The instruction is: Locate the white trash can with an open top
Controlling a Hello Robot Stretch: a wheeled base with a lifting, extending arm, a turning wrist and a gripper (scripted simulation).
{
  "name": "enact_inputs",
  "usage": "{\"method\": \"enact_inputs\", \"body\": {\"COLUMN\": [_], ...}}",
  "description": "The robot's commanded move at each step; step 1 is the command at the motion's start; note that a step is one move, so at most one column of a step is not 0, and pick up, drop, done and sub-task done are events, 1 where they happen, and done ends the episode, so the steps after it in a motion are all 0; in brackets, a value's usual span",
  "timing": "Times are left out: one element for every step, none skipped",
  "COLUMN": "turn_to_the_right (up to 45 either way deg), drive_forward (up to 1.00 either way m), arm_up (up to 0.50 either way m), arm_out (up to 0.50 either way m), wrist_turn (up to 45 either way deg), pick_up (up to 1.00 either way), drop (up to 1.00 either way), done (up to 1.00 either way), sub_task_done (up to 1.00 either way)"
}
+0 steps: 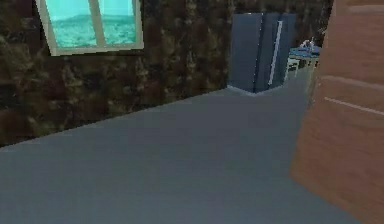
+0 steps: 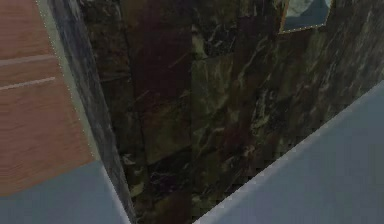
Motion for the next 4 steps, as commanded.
{"method": "enact_inputs", "body": {"turn_to_the_right": [12.0, 0.0, 0.0, 39.0], "drive_forward": [0.00, 1.00, 0.85, 0.00], "arm_up": [0.00, 0.00, 0.00, 0.00], "arm_out": [0.00, 0.00, 0.00, 0.00], "wrist_turn": [0.0, 0.0, 0.0, 0.0], "pick_up": [0.00, 0.00, 0.00, 0.00], "drop": [0.00, 0.00, 0.00, 0.00], "done": [0.00, 0.00, 0.00, 0.00], "sub_task_done": [0.00, 0.00, 0.00, 0.00]}}
